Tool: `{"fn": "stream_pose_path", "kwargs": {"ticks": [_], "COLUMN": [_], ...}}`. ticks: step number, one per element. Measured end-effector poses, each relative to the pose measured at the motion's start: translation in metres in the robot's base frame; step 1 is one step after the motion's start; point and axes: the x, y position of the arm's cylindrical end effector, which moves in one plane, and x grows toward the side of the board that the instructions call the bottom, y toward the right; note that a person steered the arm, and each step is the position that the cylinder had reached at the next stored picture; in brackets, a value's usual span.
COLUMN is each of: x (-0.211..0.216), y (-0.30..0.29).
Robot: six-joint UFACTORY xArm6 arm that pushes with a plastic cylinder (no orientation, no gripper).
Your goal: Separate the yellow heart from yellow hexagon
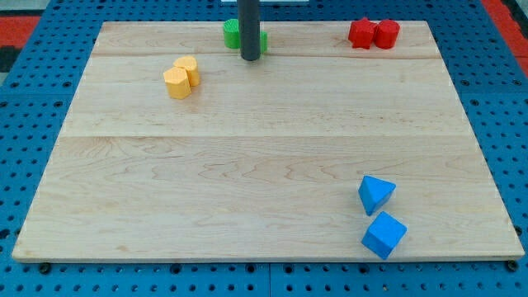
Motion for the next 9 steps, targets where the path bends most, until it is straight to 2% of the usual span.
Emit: {"fn": "stream_pose_path", "kwargs": {"ticks": [4,6,8,9], "x": [0.002,0.063,0.034,0.043], "y": [0.028,-0.001,-0.029,-0.08]}}
